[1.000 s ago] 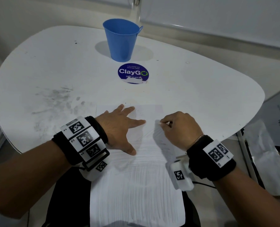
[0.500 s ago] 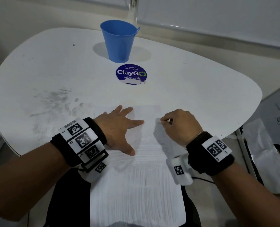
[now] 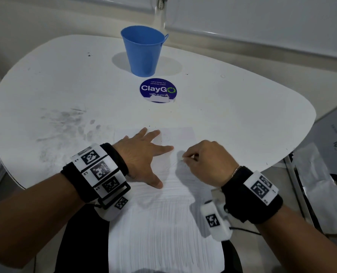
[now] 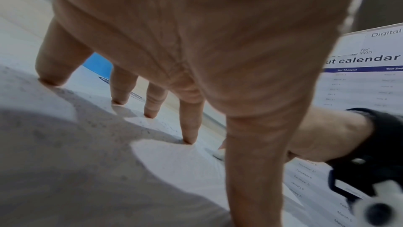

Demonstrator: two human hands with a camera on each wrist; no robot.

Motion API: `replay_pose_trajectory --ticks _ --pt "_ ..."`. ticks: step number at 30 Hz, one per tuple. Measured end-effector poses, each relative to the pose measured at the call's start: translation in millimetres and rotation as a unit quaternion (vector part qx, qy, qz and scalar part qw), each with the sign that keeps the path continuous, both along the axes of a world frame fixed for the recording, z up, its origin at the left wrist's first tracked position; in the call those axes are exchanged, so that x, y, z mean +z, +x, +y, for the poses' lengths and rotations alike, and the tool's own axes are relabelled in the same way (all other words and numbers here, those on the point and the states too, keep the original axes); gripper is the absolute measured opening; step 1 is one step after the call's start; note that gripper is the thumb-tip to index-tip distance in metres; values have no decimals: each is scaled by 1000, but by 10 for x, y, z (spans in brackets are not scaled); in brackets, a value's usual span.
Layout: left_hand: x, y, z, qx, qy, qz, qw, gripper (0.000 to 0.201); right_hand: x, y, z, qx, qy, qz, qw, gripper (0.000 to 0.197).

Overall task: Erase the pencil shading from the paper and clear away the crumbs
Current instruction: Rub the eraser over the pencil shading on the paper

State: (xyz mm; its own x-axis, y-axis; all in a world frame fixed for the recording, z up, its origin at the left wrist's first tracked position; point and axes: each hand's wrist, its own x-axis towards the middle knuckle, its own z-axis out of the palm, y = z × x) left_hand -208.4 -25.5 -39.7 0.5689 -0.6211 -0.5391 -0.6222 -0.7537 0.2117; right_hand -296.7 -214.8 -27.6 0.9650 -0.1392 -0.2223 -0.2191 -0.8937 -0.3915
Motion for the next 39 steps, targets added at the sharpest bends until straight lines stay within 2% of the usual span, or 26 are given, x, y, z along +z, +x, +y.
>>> replay_pose_trajectory --ticks 3,8,12,16,21,25,29,31,34,39 --pt "-11 7 9 0 0 -1 1000 108 15 85 -169 -64 -16 -29 997 19" --pt "-9 11 -1 -2 2 2 1000 109 -6 -17 -14 3 -3 1 1000 20" --pt "-12 7 11 -1 1 -2 1000 108 20 64 -207 -67 -12 -36 997 19" --pt "2 4 3 -4 4 0 1000 108 17 -19 -60 3 1 6 1000 20" --pt "-5 13 11 0 3 0 1000 109 7 62 -201 -71 -8 -38 997 19" --pt "12 0 1 -1 5 1 1000 108 1 -25 -35 2 0 5 1000 19" --pt "6 0 9 0 4 -4 1000 108 20 77 -215 -76 -19 -27 997 19" --pt "1 3 7 0 3 -5 1000 108 -4 49 -166 -68 -35 -28 997 20" --pt "12 -5 -4 -2 5 -5 1000 109 -11 -39 30 -3 -11 2 1000 20" --pt "9 3 7 1 2 -3 1000 108 36 57 -191 -68 -24 -21 997 20"
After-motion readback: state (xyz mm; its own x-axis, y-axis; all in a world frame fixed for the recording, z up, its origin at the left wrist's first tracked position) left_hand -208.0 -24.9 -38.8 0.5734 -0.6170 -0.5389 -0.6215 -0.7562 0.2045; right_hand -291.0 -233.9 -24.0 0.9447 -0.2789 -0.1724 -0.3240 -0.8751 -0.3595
